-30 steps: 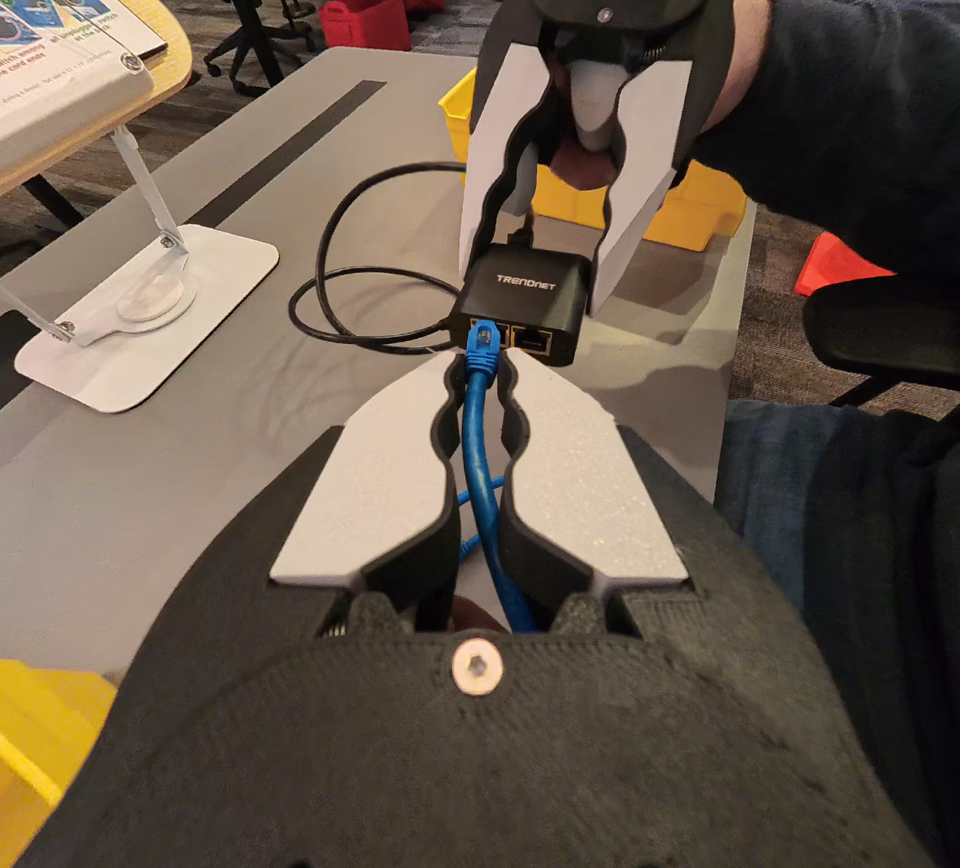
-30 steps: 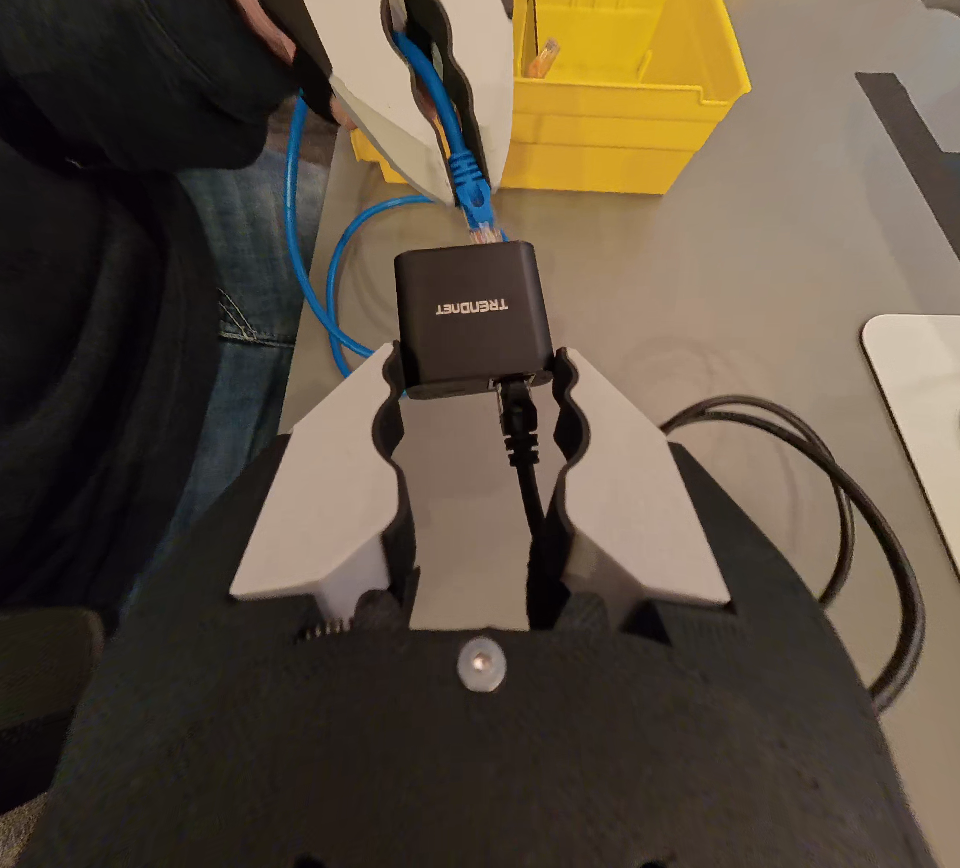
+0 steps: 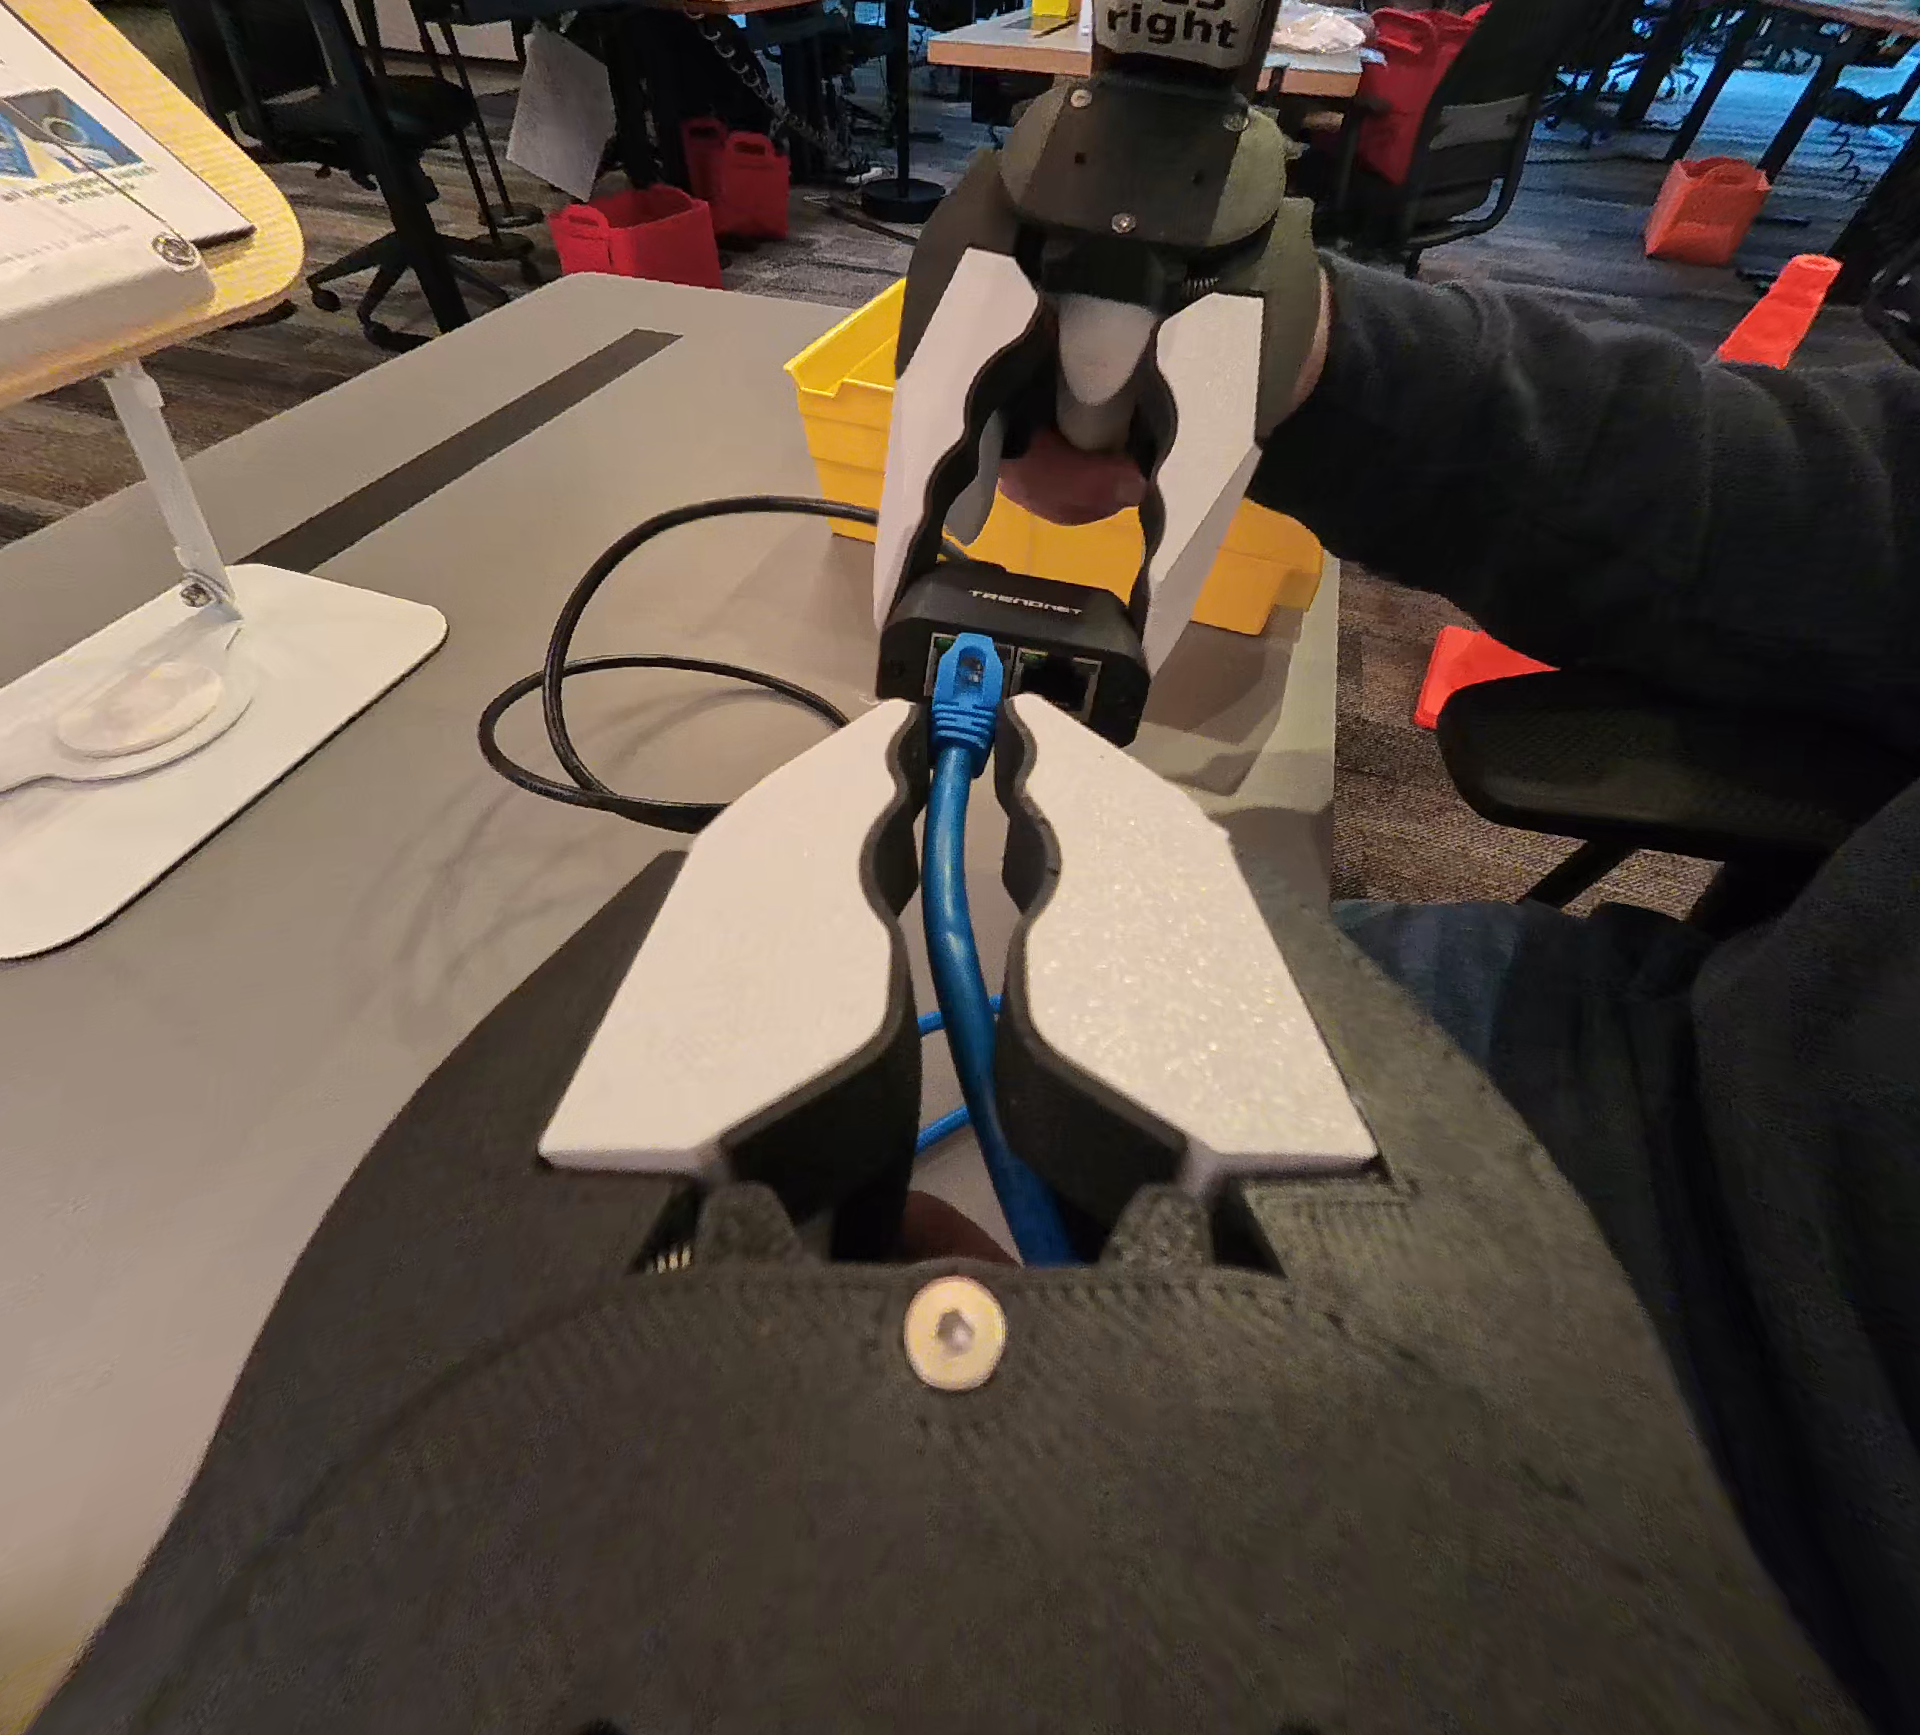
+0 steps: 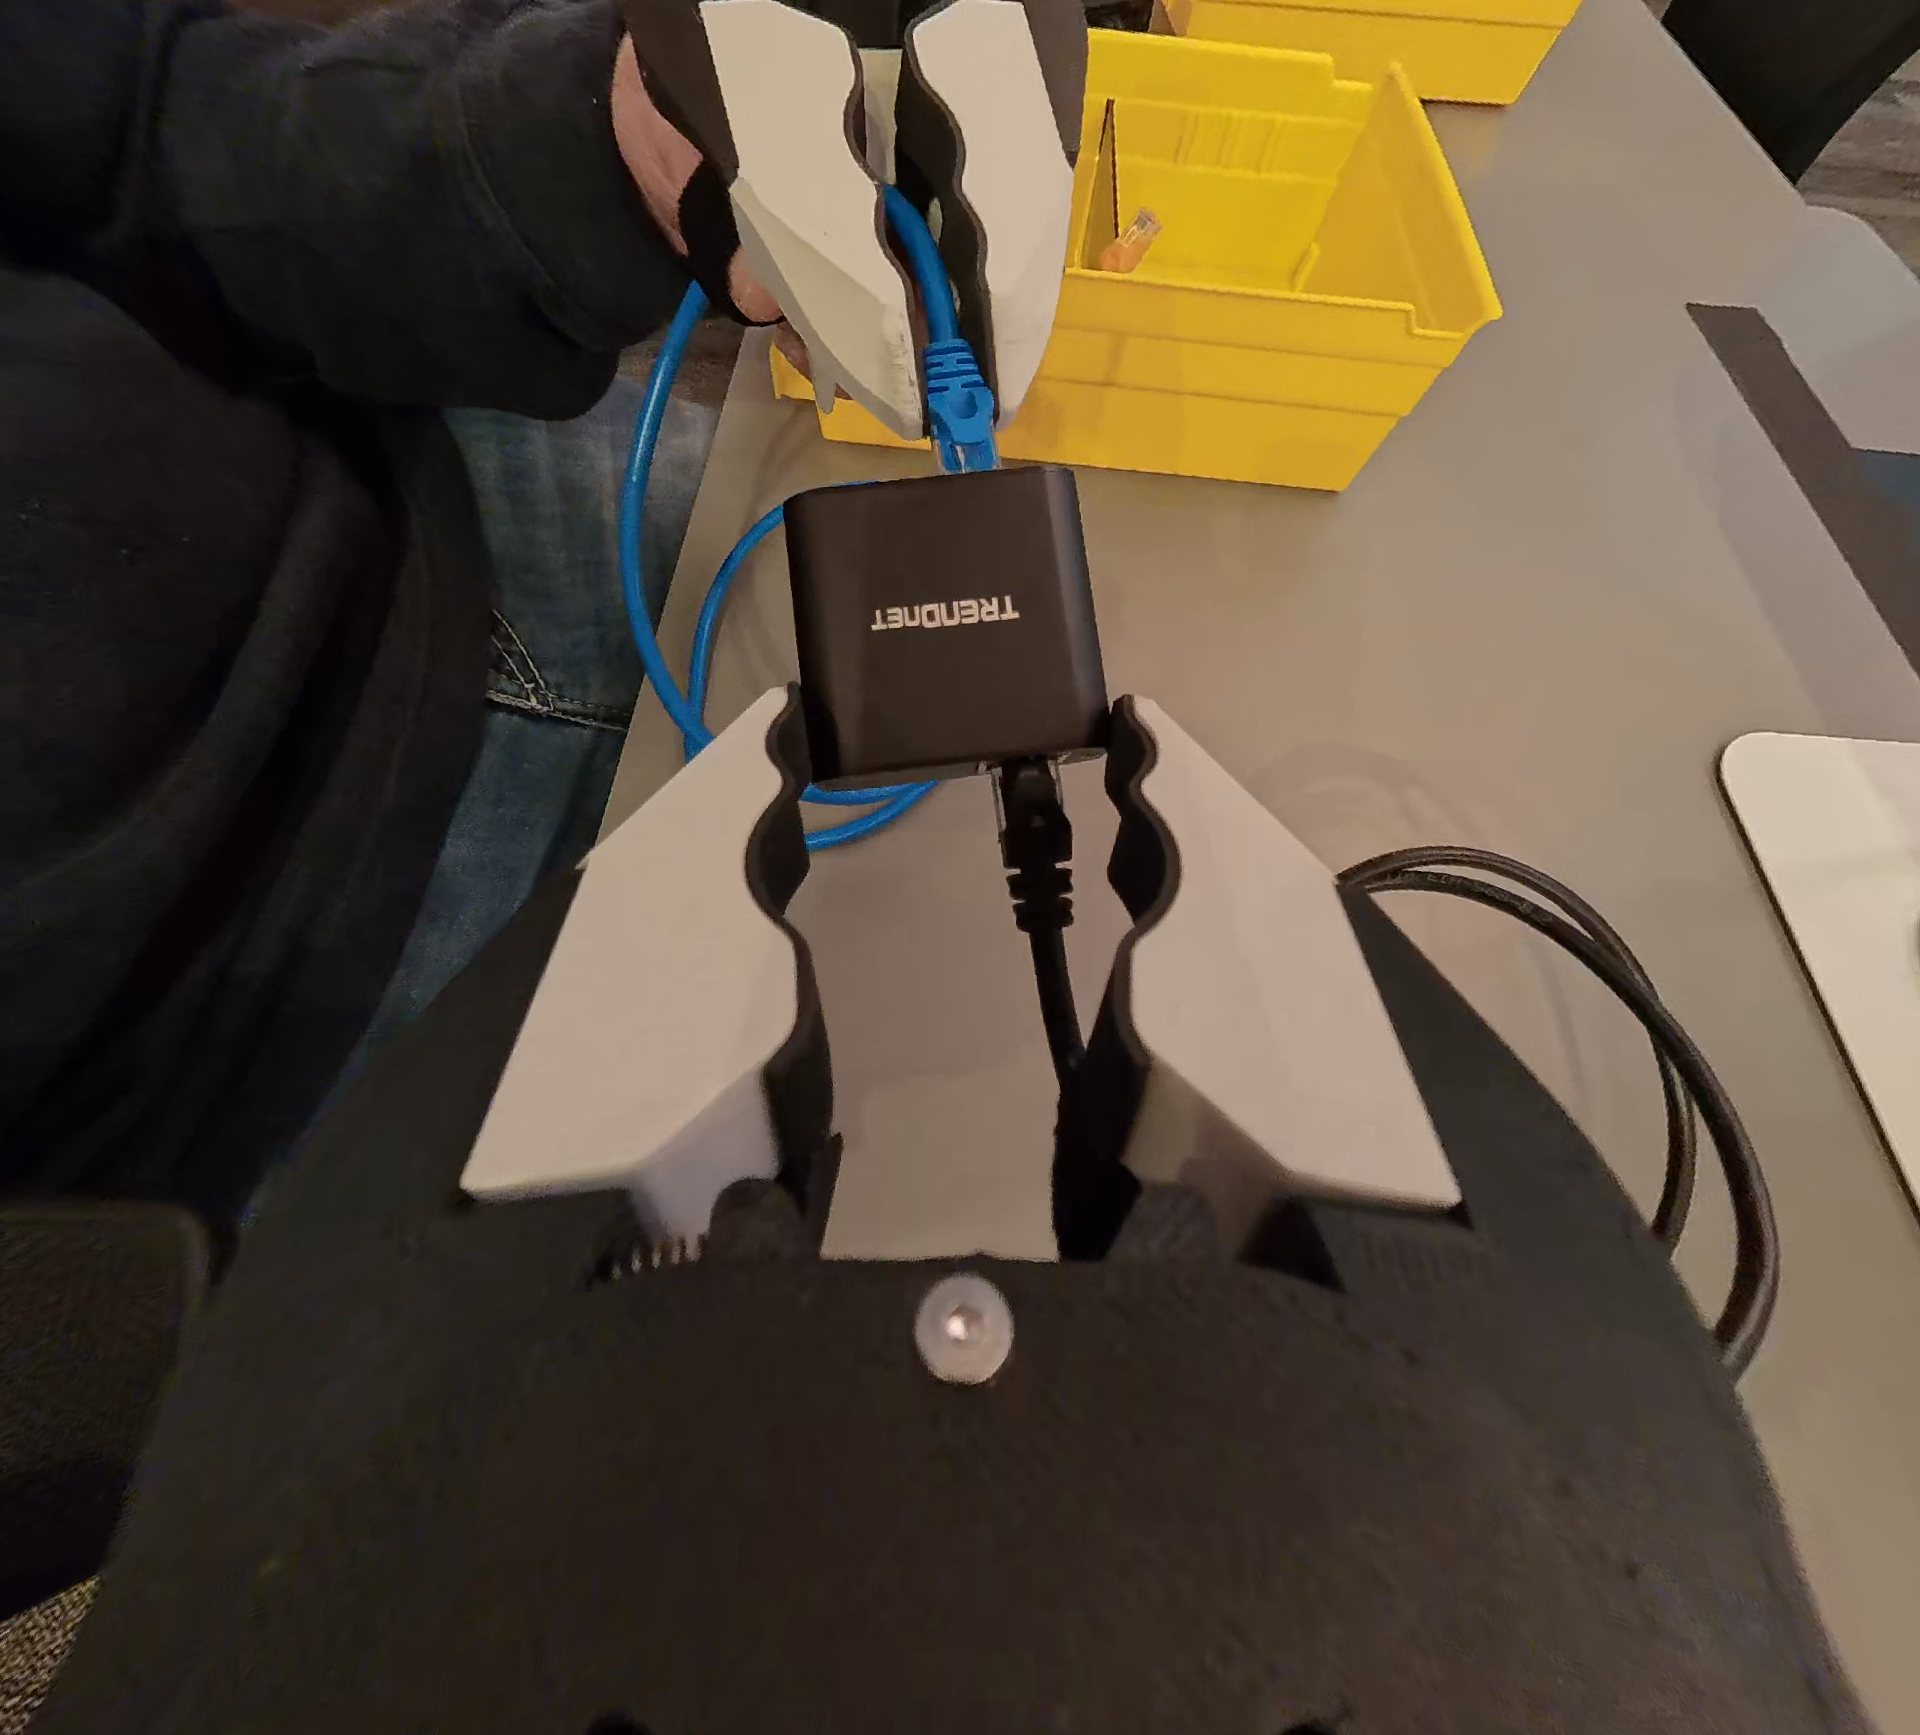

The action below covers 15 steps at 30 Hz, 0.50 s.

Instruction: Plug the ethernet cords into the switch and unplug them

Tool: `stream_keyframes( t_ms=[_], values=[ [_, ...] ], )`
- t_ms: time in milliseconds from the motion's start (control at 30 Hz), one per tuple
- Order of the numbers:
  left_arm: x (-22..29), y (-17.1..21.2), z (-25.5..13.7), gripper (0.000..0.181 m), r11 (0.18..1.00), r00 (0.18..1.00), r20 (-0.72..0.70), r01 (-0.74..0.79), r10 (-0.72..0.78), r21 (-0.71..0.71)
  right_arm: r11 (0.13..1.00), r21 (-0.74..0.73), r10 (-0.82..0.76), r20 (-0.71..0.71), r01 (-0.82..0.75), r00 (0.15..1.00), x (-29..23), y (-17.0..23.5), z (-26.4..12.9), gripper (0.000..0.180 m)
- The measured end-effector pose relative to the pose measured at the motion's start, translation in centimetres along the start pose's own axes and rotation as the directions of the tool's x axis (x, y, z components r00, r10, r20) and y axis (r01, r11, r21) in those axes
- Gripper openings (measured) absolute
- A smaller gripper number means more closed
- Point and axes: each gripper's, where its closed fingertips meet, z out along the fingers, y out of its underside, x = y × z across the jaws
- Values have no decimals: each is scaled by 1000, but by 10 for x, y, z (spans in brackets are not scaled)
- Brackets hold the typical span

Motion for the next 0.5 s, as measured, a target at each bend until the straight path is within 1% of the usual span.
stream_keyframes(
  t_ms=[267,400,500],
  values=[
    [1,6,2,12,999,1000,14,-17,17,-33,998,-66,-22,-18,21,1000,-1,6,4,56],
    [1,8,3,12,999,1000,12,-13,14,-34,998,-55,-16,-19,15,1000,-1,7,4,56],
    [-4,10,6,12,997,998,47,-39,42,-64,995,-93,-24,-45,20,999,3,13,5,57]
  ],
)
